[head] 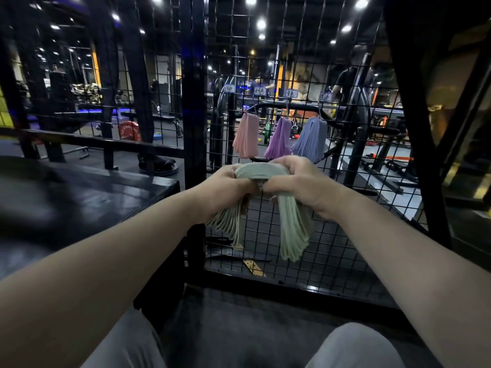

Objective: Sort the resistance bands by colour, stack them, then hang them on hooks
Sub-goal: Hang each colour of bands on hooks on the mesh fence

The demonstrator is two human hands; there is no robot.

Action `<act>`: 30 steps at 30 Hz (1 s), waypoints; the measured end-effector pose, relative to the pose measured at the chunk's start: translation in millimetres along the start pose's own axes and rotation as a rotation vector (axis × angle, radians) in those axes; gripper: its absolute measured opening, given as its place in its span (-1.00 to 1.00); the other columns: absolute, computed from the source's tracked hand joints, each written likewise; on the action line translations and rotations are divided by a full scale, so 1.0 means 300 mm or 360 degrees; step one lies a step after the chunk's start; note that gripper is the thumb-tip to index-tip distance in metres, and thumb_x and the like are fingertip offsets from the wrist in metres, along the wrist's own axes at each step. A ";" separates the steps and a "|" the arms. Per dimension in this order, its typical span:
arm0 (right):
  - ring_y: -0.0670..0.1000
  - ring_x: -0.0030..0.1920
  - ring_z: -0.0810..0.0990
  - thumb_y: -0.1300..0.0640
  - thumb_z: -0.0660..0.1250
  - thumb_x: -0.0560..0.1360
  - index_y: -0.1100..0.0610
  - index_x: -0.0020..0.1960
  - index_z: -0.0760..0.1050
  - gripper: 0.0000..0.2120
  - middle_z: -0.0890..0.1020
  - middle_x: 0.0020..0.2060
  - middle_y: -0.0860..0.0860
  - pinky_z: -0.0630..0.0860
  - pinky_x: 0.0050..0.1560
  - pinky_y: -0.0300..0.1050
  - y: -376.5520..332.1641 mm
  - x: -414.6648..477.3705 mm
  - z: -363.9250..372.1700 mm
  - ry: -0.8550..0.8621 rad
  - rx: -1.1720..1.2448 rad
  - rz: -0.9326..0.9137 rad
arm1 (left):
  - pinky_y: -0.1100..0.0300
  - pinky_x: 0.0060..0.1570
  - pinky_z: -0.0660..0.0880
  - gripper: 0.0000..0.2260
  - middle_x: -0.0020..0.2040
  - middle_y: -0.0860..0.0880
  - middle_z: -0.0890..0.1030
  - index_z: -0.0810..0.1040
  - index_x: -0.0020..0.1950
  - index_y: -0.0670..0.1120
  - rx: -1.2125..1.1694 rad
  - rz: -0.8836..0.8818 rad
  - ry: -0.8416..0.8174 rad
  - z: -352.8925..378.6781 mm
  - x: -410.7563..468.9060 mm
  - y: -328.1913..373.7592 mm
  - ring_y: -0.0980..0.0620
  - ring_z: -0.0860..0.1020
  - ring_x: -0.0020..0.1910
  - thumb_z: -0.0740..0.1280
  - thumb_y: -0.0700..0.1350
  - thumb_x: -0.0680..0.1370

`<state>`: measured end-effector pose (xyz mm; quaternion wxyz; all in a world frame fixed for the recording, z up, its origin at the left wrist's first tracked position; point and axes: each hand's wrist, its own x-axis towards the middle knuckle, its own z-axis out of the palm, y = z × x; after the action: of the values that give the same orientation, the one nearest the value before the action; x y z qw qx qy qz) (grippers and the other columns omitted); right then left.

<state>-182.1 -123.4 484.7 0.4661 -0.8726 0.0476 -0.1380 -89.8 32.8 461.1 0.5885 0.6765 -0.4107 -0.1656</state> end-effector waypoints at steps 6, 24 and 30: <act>0.12 0.04 0.61 0.03 0.47 0.20 0.05 0.16 0.39 -0.44 0.57 0.06 0.11 0.63 0.03 0.13 -0.076 -0.008 -0.015 0.0095 -0.0022 -0.0052 | 0.20 -0.10 0.57 -0.40 0.09 -0.03 0.57 0.36 0.41 -0.09 0.0296 0.0170 0.0029 0.027 -0.031 0.007 0.06 0.61 -0.02 0.46 -0.17 0.39; 0.08 0.03 0.60 0.09 0.48 0.24 0.03 0.20 0.36 -0.43 0.54 0.09 0.12 0.63 -0.02 -0.04 -0.199 -0.091 -0.058 0.0035 -0.0017 -0.0154 | 0.18 -0.15 0.57 -0.63 -0.08 0.02 0.61 0.50 0.19 -0.03 0.0655 0.0242 0.0320 0.042 -0.057 0.211 -0.02 0.63 -0.08 0.44 -0.25 0.43; 0.04 -0.01 0.65 0.03 0.54 0.31 -0.07 0.33 0.16 -0.24 0.56 0.07 0.05 0.64 0.00 -0.01 -0.183 -0.077 -0.062 -0.0216 -0.0590 -0.0017 | 0.10 0.04 0.59 -0.81 -0.11 0.04 0.63 0.47 -0.07 0.05 0.1295 0.0206 0.0114 0.030 -0.053 0.235 0.06 0.63 -0.08 0.39 -0.20 0.44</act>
<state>-212.1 -102.7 535.3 0.2989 -0.9510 0.0362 -0.0702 -131.2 40.9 520.6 0.2963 0.8321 -0.4635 0.0712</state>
